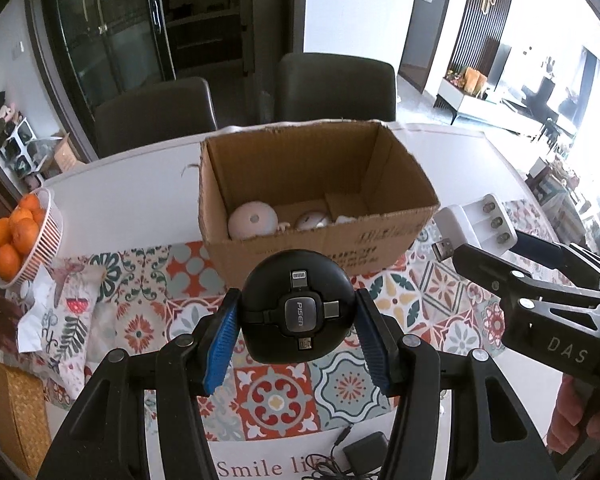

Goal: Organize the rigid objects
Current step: 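Lift the black round device with the left tool while the right tool carries the battery charger over the box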

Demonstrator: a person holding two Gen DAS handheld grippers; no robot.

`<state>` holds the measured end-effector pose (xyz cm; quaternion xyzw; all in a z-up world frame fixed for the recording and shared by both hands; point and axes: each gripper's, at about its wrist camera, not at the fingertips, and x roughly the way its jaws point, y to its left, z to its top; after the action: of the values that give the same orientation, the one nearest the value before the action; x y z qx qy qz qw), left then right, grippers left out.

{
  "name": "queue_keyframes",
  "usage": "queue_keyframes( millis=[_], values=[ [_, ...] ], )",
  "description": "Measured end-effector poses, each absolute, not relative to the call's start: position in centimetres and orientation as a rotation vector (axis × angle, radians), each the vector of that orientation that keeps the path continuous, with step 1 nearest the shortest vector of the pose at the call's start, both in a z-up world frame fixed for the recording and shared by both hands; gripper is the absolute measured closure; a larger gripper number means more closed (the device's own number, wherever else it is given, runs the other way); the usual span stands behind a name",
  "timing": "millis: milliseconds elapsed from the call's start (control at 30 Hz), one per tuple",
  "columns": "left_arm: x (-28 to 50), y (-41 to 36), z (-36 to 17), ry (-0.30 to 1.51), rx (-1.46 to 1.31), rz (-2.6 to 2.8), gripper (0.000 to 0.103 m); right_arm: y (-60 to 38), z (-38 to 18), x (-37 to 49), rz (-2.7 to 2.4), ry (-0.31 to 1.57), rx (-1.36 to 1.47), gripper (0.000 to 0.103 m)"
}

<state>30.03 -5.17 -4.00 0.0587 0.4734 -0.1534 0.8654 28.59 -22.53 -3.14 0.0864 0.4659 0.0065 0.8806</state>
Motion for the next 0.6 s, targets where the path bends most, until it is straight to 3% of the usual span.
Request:
queue_keyframes(
  millis=[600],
  values=[
    [34.0,-4.7,-2.1,0.972,0.124,-0.327,0.048,-21.9,-0.7,33.0,0.046,0.934,0.149,0.025]
  ],
)
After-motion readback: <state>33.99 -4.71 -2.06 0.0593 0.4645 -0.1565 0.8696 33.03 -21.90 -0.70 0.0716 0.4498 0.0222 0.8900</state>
